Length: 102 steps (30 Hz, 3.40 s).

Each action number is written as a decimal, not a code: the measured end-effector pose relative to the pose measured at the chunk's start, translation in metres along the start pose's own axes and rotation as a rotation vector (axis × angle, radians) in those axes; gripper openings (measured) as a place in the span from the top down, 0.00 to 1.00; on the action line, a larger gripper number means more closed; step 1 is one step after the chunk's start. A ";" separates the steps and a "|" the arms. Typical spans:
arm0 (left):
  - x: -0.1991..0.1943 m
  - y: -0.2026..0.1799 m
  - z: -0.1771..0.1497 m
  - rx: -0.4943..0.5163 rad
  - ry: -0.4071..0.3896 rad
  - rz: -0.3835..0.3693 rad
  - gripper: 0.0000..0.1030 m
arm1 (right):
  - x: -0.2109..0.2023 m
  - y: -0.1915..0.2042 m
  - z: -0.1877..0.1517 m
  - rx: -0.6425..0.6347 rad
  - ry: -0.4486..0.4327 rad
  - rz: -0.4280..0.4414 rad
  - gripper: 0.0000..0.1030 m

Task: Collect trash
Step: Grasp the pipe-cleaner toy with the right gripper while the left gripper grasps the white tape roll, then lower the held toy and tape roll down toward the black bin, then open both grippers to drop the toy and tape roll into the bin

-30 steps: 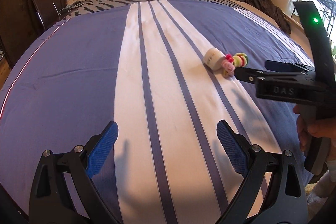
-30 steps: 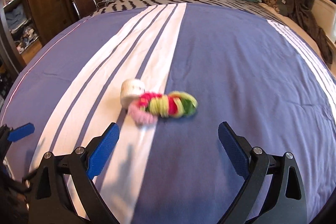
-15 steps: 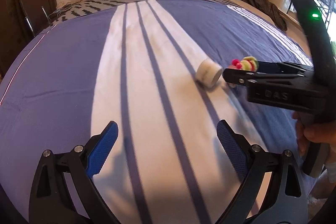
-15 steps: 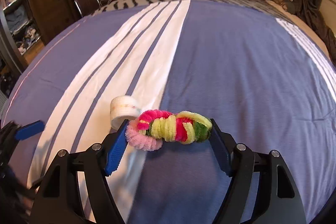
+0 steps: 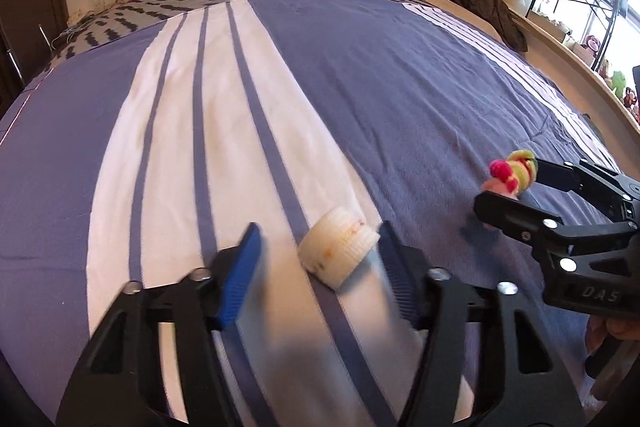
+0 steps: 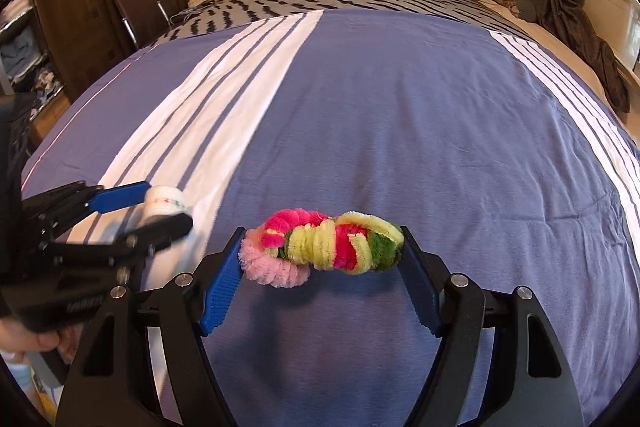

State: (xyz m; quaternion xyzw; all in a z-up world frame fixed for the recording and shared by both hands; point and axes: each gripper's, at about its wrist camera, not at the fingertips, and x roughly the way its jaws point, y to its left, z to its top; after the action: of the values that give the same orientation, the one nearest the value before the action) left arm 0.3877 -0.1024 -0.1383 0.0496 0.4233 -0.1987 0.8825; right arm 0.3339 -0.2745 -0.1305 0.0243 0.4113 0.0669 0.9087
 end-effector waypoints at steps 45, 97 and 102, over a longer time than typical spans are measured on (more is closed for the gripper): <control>-0.257 -0.074 -0.233 -0.076 -0.155 0.074 0.68 | -0.235 0.063 -0.192 -0.044 -0.173 0.008 0.28; -0.047 -0.064 -0.429 -0.234 0.437 -0.080 0.34 | -0.028 0.082 -0.367 0.058 0.388 0.097 0.14; -0.064 -0.064 -0.423 -0.210 0.399 -0.041 0.17 | -0.048 0.075 -0.357 0.068 0.330 0.051 0.03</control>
State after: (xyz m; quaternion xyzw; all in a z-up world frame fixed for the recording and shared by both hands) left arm 0.0192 -0.0338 -0.3533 -0.0131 0.6087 -0.1578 0.7774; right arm 0.0268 -0.2105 -0.3234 0.0541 0.5560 0.0790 0.8256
